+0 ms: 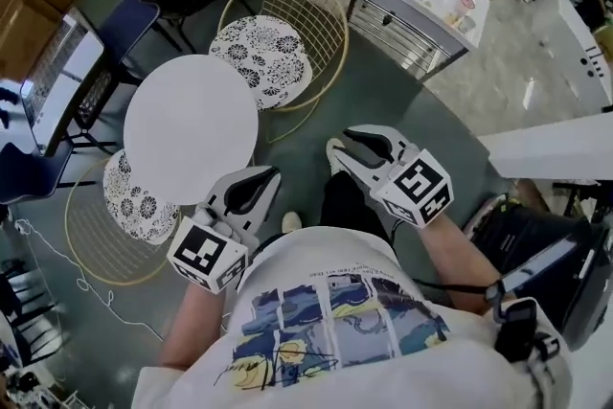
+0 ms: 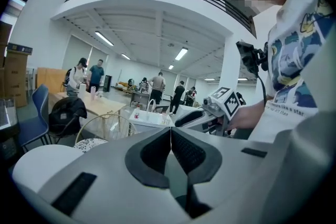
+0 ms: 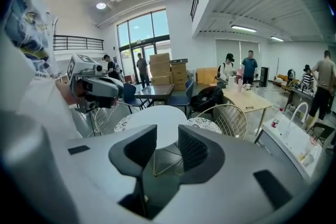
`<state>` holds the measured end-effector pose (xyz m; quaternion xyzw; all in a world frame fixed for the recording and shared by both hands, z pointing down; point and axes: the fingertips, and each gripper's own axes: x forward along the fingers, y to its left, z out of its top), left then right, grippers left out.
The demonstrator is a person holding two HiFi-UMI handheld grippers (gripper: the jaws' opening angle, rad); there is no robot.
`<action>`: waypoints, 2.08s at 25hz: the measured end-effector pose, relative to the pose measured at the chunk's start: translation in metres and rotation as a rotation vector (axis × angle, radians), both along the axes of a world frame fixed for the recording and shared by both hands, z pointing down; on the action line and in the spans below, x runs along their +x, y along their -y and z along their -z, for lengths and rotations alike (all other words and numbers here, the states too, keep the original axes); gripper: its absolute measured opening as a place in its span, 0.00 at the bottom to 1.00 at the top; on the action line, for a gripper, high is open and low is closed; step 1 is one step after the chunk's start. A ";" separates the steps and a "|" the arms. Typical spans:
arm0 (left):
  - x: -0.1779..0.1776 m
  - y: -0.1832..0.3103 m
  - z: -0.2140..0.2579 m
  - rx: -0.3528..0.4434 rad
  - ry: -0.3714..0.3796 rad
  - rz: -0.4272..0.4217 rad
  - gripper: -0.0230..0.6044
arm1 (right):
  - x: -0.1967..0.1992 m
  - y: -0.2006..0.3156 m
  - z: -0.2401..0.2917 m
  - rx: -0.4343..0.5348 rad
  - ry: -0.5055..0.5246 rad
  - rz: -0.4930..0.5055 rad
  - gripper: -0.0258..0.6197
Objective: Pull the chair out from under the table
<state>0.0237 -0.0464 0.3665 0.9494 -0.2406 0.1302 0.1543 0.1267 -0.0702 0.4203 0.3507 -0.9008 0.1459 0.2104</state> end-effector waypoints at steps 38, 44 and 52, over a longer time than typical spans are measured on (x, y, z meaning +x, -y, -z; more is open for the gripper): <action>0.119 0.220 0.006 -0.024 0.107 0.460 0.05 | 0.156 0.485 -0.283 -0.353 -0.200 0.035 0.34; 0.106 0.220 0.008 -0.074 0.069 0.506 0.05 | 0.146 0.491 -0.307 -0.444 -0.171 0.032 0.34; 0.096 0.216 0.001 -0.113 0.041 0.537 0.05 | 0.142 0.496 -0.321 -0.479 -0.151 -0.024 0.33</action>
